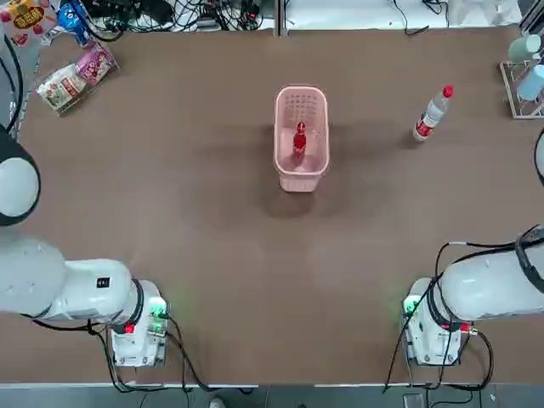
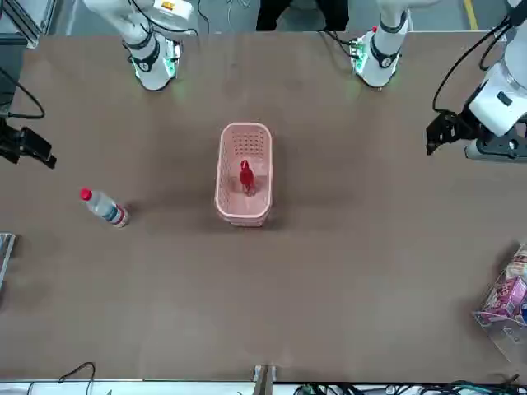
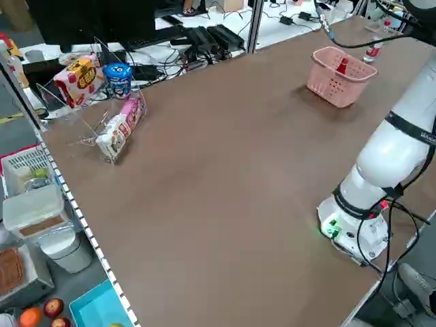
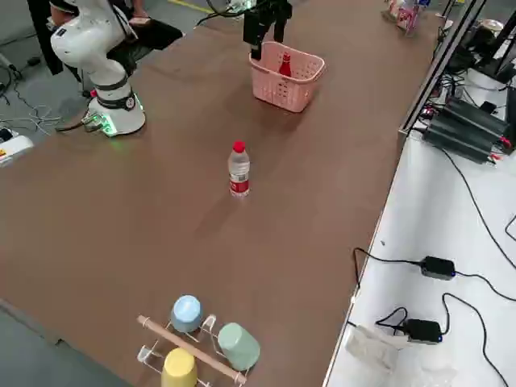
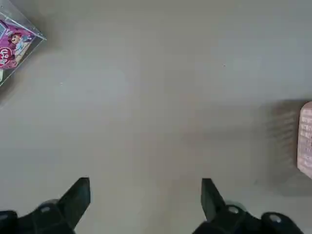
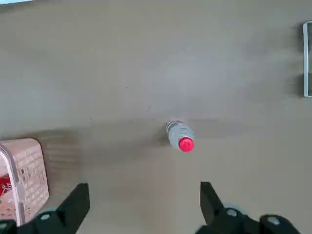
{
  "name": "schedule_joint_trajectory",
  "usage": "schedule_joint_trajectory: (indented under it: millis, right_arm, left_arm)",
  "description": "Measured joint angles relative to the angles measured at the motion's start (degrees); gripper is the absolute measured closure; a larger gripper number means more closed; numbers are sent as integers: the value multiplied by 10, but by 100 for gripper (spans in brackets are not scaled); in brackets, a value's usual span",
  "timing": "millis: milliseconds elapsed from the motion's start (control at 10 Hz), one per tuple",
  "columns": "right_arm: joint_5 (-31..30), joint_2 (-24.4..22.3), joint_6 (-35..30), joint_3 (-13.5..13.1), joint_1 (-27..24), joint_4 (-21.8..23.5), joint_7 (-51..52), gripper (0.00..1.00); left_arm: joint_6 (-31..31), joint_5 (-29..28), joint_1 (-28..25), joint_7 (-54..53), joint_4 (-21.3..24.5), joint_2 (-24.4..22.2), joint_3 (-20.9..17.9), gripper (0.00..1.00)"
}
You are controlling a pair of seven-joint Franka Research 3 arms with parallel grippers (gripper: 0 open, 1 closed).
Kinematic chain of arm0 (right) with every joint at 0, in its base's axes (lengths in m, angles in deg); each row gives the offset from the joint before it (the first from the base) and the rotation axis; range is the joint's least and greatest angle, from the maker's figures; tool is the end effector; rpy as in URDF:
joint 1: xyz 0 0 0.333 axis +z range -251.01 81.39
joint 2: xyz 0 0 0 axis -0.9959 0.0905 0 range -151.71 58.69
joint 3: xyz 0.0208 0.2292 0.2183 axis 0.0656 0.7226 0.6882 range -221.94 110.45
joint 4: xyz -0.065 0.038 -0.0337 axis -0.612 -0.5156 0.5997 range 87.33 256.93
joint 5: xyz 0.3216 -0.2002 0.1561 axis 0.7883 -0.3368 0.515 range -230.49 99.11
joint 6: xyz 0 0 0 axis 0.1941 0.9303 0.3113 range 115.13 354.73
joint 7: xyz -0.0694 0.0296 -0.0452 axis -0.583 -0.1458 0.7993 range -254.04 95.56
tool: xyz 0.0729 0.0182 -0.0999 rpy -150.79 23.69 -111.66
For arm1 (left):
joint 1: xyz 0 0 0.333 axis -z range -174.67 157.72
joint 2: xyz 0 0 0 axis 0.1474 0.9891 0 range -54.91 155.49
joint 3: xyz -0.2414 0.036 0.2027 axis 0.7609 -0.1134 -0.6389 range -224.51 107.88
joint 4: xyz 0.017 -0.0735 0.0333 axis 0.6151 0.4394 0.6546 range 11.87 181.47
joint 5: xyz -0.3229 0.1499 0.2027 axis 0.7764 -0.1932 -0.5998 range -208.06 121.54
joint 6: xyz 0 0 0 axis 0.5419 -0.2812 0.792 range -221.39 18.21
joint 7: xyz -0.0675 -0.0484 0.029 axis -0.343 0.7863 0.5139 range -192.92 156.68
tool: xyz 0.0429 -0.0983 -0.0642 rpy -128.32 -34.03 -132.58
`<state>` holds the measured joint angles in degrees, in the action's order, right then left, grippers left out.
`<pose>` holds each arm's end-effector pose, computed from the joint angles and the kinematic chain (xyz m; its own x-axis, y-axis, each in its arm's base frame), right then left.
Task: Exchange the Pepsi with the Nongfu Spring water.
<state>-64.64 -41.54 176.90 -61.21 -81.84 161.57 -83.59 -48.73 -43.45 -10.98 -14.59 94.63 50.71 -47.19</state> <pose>0.5939 -0.0208 0.6297 0.9929 -0.1176 0.0180 -0.1174 -0.9930 -0.0113 0.5723 -0.0860 0.6117 0.9953 -0.0887 0.0397 -0.0888 -0.9960 0.0006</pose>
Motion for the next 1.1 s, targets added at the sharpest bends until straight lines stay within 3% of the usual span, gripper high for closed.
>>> schedule_joint_trajectory:
  millis: [500, 900, 1100]
  right_arm:
    - [-1, 1, 12, -1, 0, 9, 5, 0]
    - [-1, 5, 93, -10, -36, 76, 108, 0]
    - [0, 6, 167, -11, -63, 135, 152, 0]
  left_arm:
    - [16, 2, 9, 2, -3, -1, 21, 0]
    - [-1, 9, 14, 133, -5, 21, 140, 0]
    - [-66, 18, 22, 233, -5, 58, 215, 0]
